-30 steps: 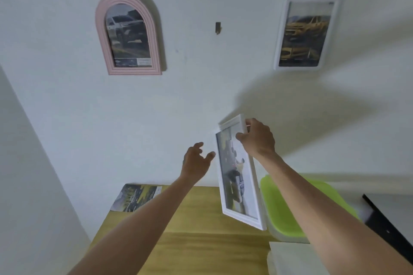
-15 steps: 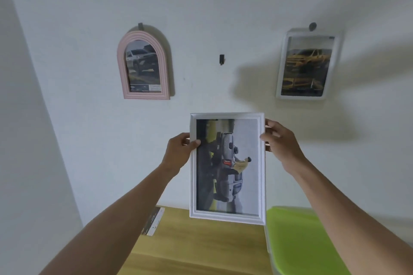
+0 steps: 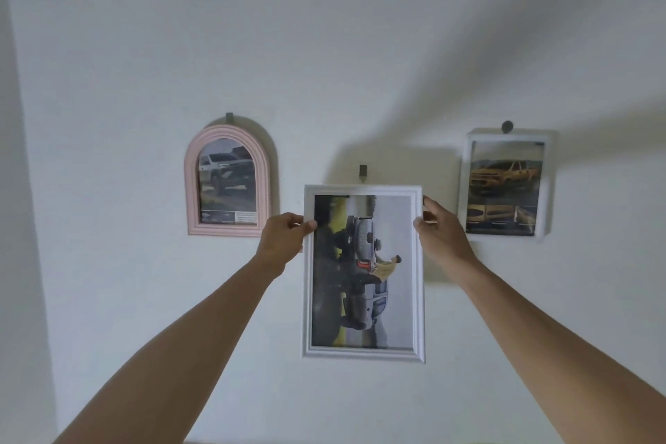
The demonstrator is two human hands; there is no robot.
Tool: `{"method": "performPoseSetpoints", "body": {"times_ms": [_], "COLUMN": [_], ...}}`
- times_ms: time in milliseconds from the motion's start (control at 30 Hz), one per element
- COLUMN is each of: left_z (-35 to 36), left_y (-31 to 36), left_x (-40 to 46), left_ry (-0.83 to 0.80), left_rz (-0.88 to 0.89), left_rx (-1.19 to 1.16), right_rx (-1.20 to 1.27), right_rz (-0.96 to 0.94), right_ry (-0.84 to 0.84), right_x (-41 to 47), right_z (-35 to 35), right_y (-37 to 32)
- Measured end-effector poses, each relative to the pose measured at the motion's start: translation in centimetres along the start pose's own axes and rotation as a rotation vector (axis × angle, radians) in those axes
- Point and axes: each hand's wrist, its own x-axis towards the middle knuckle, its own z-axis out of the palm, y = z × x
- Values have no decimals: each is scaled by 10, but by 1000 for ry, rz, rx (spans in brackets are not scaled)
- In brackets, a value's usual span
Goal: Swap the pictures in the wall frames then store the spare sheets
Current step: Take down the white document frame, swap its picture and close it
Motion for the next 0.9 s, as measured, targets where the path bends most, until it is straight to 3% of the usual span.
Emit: {"method": "performPoseSetpoints", "body": {"times_ms": [367,900], "left_z": [18,27], "left_y": [-5,-16], "left_x": [61,62], "left_ry": [80,218], "left_rz": [29,121], "left_rx": [60,136], "right_rx": [4,-90], "right_rz": [11,-63], "right_ry": [119,304], "right_x": [48,57], "right_z": [25,44], "right_y": [18,37]}}
